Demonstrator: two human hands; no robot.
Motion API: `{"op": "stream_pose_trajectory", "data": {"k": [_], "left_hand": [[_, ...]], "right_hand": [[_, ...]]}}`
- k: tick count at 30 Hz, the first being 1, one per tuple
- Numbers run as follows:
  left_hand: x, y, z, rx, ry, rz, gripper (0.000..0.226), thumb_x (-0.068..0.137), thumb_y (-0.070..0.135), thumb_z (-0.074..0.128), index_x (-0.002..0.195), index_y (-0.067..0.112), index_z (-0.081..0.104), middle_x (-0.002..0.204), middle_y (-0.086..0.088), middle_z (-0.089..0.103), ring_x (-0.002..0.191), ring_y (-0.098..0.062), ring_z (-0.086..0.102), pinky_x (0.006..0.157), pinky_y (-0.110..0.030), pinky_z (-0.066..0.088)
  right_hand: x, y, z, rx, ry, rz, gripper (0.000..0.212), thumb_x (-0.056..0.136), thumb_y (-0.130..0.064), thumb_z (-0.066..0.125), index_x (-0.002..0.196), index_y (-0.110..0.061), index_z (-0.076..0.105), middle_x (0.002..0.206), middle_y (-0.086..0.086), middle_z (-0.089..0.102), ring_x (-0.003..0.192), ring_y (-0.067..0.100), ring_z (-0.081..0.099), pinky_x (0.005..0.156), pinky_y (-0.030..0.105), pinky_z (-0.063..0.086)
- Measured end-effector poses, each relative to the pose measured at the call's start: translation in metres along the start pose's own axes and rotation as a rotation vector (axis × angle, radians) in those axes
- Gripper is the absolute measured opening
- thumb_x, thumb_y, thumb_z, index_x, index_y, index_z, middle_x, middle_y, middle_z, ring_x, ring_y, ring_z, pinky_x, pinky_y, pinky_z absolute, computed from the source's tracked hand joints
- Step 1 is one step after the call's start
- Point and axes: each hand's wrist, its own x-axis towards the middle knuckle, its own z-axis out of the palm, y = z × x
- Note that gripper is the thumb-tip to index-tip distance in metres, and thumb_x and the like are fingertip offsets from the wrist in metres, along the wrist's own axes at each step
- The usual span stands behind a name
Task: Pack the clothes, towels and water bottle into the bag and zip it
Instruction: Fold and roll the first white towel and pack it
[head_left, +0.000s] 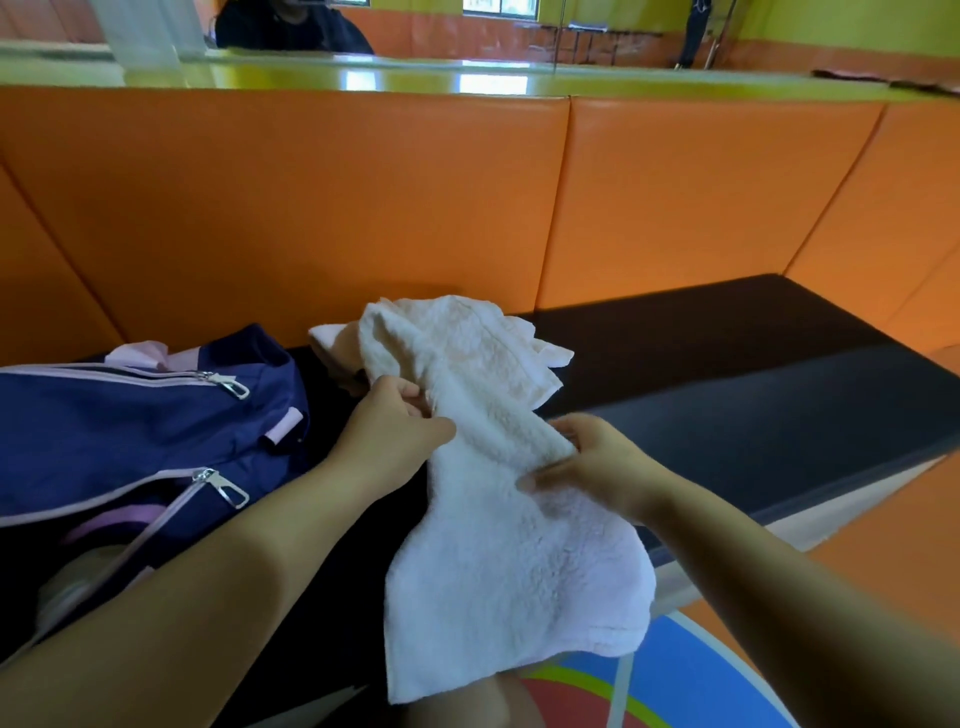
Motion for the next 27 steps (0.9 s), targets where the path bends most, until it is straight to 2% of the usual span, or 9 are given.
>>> {"op": "stream_pose_trajectory", "data": {"k": [3,6,9,13,15,18,20,23,27], "left_hand": [[-0.008,0.004,-0.012,-0.083,-0.109,-0.033,0.018,0.075,0.012,0.064,0.089,0.003,0.065,0.090,-0.014,0.070,0.078,-0.021,0.065,0.064,-0.026,0.048],[-0.014,0.004,-0.018,-0.162,-0.136,-0.061,0.015,0.075,0.004,0.060,0.085,-0.005,0.068,0.086,-0.019,0.071,0.061,-0.013,0.066,0.052,-0.017,0.046],[-0.017,0.007,-0.026,-0.265,-0.120,-0.094,0.020,0.079,-0.007,0.054,0.084,0.005,0.069,0.075,-0.002,0.071,0.055,-0.006,0.066,0.044,-0.015,0.046],[-0.026,0.011,-0.044,-0.326,-0.139,-0.111,0.023,0.072,0.000,0.063,0.094,0.005,0.068,0.099,-0.011,0.071,0.095,-0.026,0.064,0.086,-0.039,0.049],[-0.030,0.012,-0.051,-0.425,-0.143,-0.109,0.036,0.068,0.007,0.069,0.103,-0.004,0.065,0.107,-0.019,0.069,0.103,-0.035,0.063,0.096,-0.046,0.046],[-0.034,0.017,-0.057,-0.492,-0.083,-0.076,0.023,0.080,0.008,0.066,0.100,-0.002,0.065,0.101,-0.018,0.071,0.091,-0.030,0.068,0.082,-0.039,0.051],[-0.032,0.022,-0.061,-0.509,0.017,-0.060,0.010,0.083,0.007,0.064,0.093,0.003,0.064,0.096,-0.016,0.071,0.084,-0.028,0.067,0.080,-0.038,0.051],[-0.026,0.029,-0.071,-0.430,0.194,-0.062,0.019,0.083,0.013,0.065,0.100,0.005,0.060,0.095,-0.016,0.066,0.085,-0.032,0.063,0.074,-0.040,0.050],[-0.025,0.043,-0.079,-0.114,0.337,0.057,0.011,0.088,0.023,0.060,0.092,0.012,0.059,0.082,-0.007,0.059,0.075,-0.026,0.053,0.055,-0.030,0.039]], "right_hand": [[-0.005,-0.006,0.005,-0.028,-0.131,0.055,0.038,0.063,-0.041,0.082,0.090,-0.015,0.075,0.090,0.005,0.075,0.082,0.022,0.072,0.087,0.042,0.055],[-0.006,-0.008,0.011,0.206,-0.148,0.147,0.053,0.067,-0.065,0.070,0.101,-0.024,0.074,0.103,0.000,0.074,0.097,0.019,0.069,0.099,0.042,0.047],[-0.004,-0.014,0.010,0.495,-0.095,0.223,0.047,0.088,-0.048,0.057,0.116,-0.012,0.065,0.114,0.014,0.069,0.106,0.032,0.065,0.095,0.042,0.049],[-0.011,-0.019,0.003,0.522,-0.045,0.172,0.034,0.085,-0.027,0.066,0.109,-0.003,0.065,0.109,0.022,0.069,0.101,0.036,0.066,0.095,0.044,0.050],[-0.016,-0.022,-0.004,0.560,0.010,0.108,0.011,0.084,-0.008,0.065,0.095,-0.006,0.065,0.091,0.013,0.074,0.083,0.027,0.071,0.076,0.038,0.056],[-0.021,-0.028,-0.016,0.543,0.136,0.007,0.024,0.077,0.002,0.068,0.068,-0.013,0.051,0.068,0.006,0.065,0.059,0.019,0.064,0.054,0.029,0.051],[-0.023,-0.031,-0.025,0.482,0.250,-0.049,0.039,0.068,0.003,0.073,0.061,-0.018,0.041,0.069,0.009,0.053,0.062,0.022,0.054,0.057,0.032,0.048],[-0.035,-0.040,-0.043,0.493,0.349,-0.070,0.039,0.062,0.002,0.077,0.071,-0.018,0.045,0.080,0.012,0.055,0.074,0.027,0.056,0.068,0.041,0.049],[-0.047,-0.054,-0.064,0.535,0.406,-0.103,0.023,0.078,-0.016,0.073,0.095,-0.007,0.060,0.089,0.015,0.064,0.073,0.024,0.064,0.060,0.032,0.053]]}}
